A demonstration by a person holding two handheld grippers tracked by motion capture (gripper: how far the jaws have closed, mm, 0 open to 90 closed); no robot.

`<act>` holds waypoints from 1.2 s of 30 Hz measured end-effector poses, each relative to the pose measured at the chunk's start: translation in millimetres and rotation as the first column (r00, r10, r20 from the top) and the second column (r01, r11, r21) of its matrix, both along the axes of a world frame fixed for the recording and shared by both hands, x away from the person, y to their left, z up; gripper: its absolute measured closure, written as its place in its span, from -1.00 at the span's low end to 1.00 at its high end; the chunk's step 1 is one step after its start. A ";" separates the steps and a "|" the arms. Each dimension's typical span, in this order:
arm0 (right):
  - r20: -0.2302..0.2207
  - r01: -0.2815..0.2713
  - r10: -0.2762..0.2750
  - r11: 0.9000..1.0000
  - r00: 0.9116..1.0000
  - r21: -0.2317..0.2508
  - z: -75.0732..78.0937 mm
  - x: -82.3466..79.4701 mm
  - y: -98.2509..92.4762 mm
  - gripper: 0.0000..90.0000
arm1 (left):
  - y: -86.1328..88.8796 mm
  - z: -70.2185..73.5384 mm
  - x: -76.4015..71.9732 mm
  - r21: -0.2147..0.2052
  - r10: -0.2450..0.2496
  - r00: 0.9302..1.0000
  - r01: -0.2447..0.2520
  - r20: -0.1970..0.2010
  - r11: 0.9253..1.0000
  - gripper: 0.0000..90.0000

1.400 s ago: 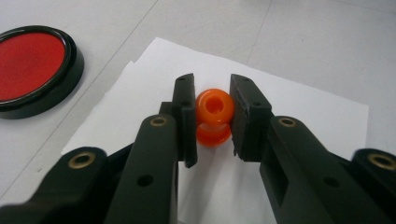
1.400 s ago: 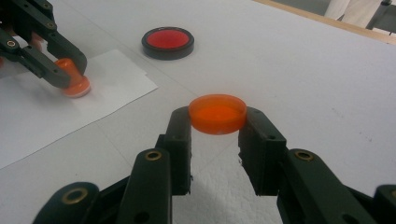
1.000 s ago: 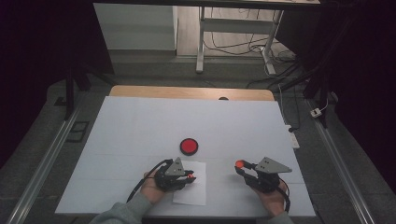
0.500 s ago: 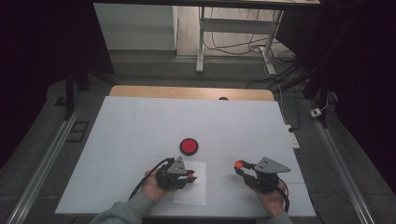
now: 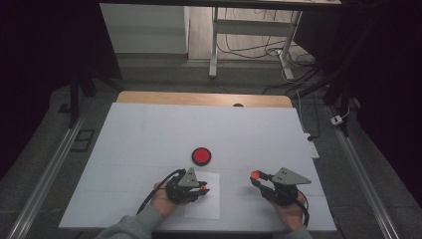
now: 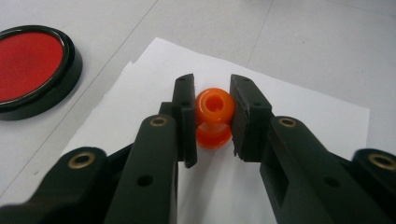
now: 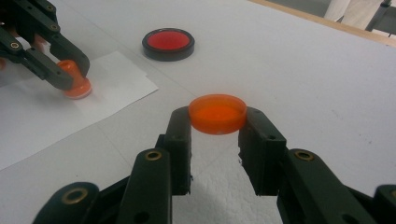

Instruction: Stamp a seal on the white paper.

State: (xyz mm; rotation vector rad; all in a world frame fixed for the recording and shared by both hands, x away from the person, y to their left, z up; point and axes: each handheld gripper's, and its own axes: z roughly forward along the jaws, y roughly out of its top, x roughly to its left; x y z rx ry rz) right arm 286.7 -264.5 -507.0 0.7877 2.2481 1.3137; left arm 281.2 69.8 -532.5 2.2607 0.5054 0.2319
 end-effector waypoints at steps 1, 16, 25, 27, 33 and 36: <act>0.000 0.003 -0.003 1.000 1.000 0.000 0.4 -0.4 0.0 0.43 | 0.0 0.3 0.2 -0.001 0.001 1.000 -0.001 -0.001 1.000 0.62; 0.001 -0.002 0.002 1.000 1.000 0.002 1.0 -0.2 -0.1 0.43 | 23.3 32.0 4.8 -0.218 0.049 0.999 -0.050 -0.011 0.975 0.61; 0.001 -0.002 0.002 1.000 1.000 0.003 0.3 0.1 0.4 0.43 | 33.5 41.6 8.7 -0.273 0.068 0.997 -0.074 -0.030 0.959 0.61; 0.002 -0.004 0.004 1.000 1.000 0.002 0.2 0.3 0.6 0.43 | 35.9 44.2 9.6 -0.279 0.073 0.997 -0.079 -0.032 0.957 0.61; 0.001 -0.005 0.005 1.000 1.000 0.002 0.0 0.4 1.4 0.43 | 42.2 51.3 11.8 -0.301 0.083 0.996 -0.091 -0.040 0.949 0.61; -0.002 -0.004 0.004 1.000 1.000 0.002 -0.1 0.3 1.5 0.43 | 45.3 54.2 12.8 -0.315 0.085 0.995 -0.094 -0.043 0.944 0.61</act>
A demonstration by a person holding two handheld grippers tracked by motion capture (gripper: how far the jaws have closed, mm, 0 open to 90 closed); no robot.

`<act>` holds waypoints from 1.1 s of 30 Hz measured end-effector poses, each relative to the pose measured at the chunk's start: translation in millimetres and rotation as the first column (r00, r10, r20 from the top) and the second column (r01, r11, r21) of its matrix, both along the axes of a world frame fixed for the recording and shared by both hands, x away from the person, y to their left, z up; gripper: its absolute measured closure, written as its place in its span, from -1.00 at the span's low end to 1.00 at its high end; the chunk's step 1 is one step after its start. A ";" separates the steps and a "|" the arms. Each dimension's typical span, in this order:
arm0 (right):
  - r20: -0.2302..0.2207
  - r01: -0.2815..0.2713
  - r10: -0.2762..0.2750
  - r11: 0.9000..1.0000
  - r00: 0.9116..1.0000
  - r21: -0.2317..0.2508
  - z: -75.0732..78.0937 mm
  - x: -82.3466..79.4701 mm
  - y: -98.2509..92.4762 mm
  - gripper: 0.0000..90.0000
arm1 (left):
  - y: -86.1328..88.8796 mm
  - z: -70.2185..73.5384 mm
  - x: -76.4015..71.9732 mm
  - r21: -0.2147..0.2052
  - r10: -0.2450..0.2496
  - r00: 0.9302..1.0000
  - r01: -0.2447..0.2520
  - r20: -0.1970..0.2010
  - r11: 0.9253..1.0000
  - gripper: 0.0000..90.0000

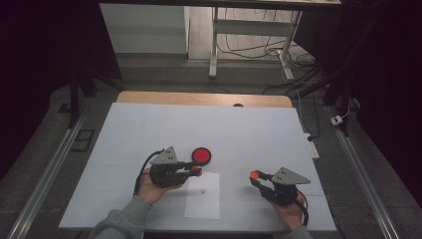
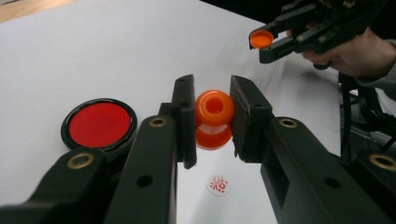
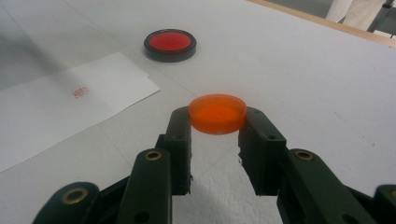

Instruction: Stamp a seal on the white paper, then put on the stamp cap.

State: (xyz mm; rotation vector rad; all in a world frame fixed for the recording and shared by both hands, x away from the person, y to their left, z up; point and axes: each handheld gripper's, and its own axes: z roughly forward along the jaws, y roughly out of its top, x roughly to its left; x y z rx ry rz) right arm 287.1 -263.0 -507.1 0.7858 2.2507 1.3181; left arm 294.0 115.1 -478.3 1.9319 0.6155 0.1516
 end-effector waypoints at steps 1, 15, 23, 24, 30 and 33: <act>0.000 0.000 0.000 1.000 1.000 0.000 0.0 0.0 0.0 0.43 | 0.9 0.9 0.3 -0.003 0.001 1.000 -0.001 -0.003 1.000 0.61; 0.002 -0.001 0.001 1.000 1.000 -0.001 0.1 0.0 0.2 0.43 | 5.2 8.3 0.2 -0.029 -0.010 1.000 0.010 -0.008 1.000 0.61; 0.002 0.000 0.000 1.000 1.000 -0.003 -0.1 0.2 0.5 0.43 | 5.7 7.9 1.1 -0.031 -0.006 1.000 0.006 -0.013 0.999 0.61; 0.001 0.001 -0.001 1.000 1.000 -0.003 0.0 0.1 0.8 0.43 | 5.6 7.9 1.1 -0.031 -0.006 1.000 0.006 -0.013 0.999 0.61; 0.002 -0.015 0.015 1.000 1.000 0.007 0.0 0.8 5.2 0.43 | 4.4 7.3 1.0 -0.026 -0.012 1.000 0.011 -0.014 1.000 0.61; -0.003 -0.021 0.021 1.000 1.000 0.006 -0.1 1.2 9.2 0.43 | 4.2 7.4 0.9 -0.027 -0.013 1.000 0.012 -0.014 1.000 0.61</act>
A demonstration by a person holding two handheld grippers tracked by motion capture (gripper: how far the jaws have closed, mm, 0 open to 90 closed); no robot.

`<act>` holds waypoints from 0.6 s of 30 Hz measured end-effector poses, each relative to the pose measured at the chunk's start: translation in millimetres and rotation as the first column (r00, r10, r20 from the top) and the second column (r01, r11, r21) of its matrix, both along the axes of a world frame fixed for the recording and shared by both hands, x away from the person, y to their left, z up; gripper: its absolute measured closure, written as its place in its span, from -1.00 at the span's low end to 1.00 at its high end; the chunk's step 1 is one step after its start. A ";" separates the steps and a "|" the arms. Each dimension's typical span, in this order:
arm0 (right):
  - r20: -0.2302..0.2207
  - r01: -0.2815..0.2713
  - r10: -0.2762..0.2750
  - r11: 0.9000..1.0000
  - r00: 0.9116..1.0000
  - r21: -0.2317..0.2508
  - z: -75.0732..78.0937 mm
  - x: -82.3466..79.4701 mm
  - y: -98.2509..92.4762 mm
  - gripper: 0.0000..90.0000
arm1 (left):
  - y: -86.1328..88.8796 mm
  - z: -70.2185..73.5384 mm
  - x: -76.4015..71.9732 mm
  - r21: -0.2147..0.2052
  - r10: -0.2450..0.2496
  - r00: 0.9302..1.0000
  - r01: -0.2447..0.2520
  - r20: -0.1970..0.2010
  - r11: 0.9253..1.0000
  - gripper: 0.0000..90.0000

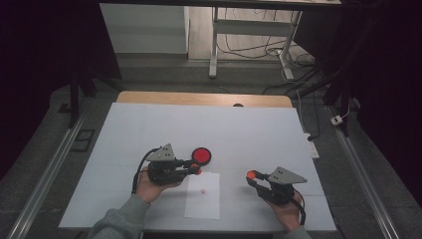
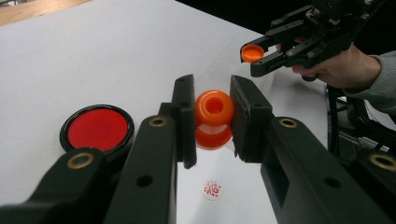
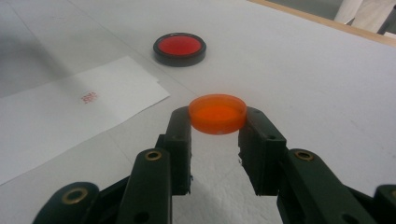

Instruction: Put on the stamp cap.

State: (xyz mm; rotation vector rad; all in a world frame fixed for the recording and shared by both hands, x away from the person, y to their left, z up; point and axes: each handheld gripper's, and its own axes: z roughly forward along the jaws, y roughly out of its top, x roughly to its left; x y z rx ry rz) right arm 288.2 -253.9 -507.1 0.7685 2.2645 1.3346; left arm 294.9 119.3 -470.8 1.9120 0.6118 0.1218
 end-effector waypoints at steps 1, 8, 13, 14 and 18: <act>-0.003 -0.006 0.006 1.000 1.000 0.005 -0.2 0.0 1.4 0.43 | -0.1 0.0 0.1 -0.001 0.000 1.000 0.000 0.000 1.000 0.61; -0.007 -0.024 0.024 1.000 1.000 0.014 -0.6 0.7 8.2 0.43 | -1.9 -0.5 0.4 0.003 -0.006 1.000 0.006 0.000 1.000 0.61; -0.011 -0.041 0.041 0.999 0.999 0.015 -0.7 0.7 15.0 0.43 | -4.4 -0.8 -0.2 0.005 -0.011 1.000 0.011 0.000 1.000 0.61; -0.011 -0.044 0.044 0.999 0.999 0.013 -0.9 0.6 16.7 0.43 | -4.7 -0.7 -0.4 0.004 -0.012 1.000 0.012 0.000 1.000 0.61; -0.013 -0.059 0.059 0.998 0.998 0.011 -1.5 0.1 23.2 0.43 | -4.3 -0.4 -0.4 0.001 -0.012 1.000 0.012 0.001 1.000 0.61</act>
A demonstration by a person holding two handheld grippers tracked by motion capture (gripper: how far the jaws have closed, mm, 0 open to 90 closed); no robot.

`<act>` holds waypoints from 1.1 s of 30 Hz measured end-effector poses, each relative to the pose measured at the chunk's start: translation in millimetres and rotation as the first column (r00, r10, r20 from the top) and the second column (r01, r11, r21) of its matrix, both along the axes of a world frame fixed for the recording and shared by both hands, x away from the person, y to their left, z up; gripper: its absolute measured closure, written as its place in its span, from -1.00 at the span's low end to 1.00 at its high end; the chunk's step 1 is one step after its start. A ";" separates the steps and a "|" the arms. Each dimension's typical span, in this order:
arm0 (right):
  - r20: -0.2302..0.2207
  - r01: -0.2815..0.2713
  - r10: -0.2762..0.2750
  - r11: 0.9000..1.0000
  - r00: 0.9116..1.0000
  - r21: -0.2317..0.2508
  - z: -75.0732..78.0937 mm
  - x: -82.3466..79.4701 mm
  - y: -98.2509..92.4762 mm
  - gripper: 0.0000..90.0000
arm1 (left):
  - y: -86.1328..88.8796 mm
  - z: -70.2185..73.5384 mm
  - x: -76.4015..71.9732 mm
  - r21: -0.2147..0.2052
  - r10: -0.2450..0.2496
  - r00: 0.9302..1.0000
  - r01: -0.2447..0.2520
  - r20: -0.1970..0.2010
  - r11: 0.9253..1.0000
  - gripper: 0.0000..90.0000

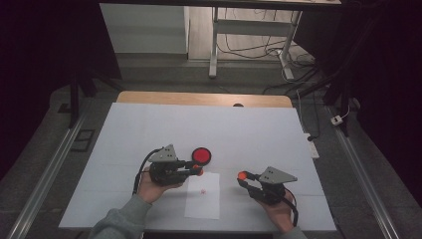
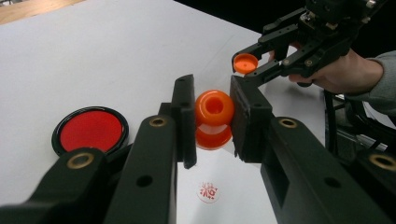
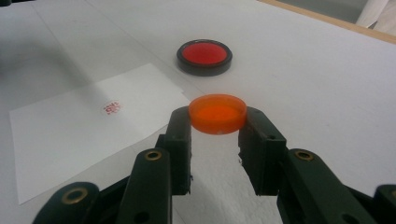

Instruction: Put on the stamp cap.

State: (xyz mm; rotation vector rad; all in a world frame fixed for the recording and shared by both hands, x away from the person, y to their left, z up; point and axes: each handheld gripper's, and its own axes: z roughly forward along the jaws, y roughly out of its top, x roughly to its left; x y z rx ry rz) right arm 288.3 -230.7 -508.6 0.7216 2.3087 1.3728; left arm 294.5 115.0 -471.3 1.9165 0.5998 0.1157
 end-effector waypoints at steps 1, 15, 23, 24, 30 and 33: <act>0.002 -0.001 0.001 1.000 1.000 -0.004 -0.1 -0.1 1.2 0.43 | 0.2 0.0 0.1 0.000 0.000 1.000 0.000 0.000 1.000 0.61; -0.011 -0.050 0.050 0.999 0.999 -0.003 -3.1 -0.8 21.3 0.43 | -1.1 -0.8 0.3 0.002 -0.002 1.000 0.002 -0.002 1.000 0.61; -0.019 -0.091 0.091 0.996 0.996 -0.007 -4.8 -3.4 38.9 0.43 | -2.1 -0.9 0.2 0.001 -0.005 1.000 0.005 -0.002 1.000 0.61; -0.022 -0.103 0.103 0.995 0.994 0.000 -5.4 -3.5 41.7 0.43 | -2.3 -0.9 0.1 0.002 -0.005 1.000 0.005 -0.002 1.000 0.61; -0.028 -0.133 0.133 0.991 0.991 -0.010 -7.7 -5.7 53.8 0.43 | -3.3 -1.0 0.0 0.004 -0.009 1.000 0.009 -0.004 1.000 0.61; -0.032 -0.145 0.145 0.989 0.989 -0.012 -8.8 -6.7 58.3 0.43 | -3.9 -1.0 -0.1 0.006 -0.010 1.000 0.010 -0.005 1.000 0.61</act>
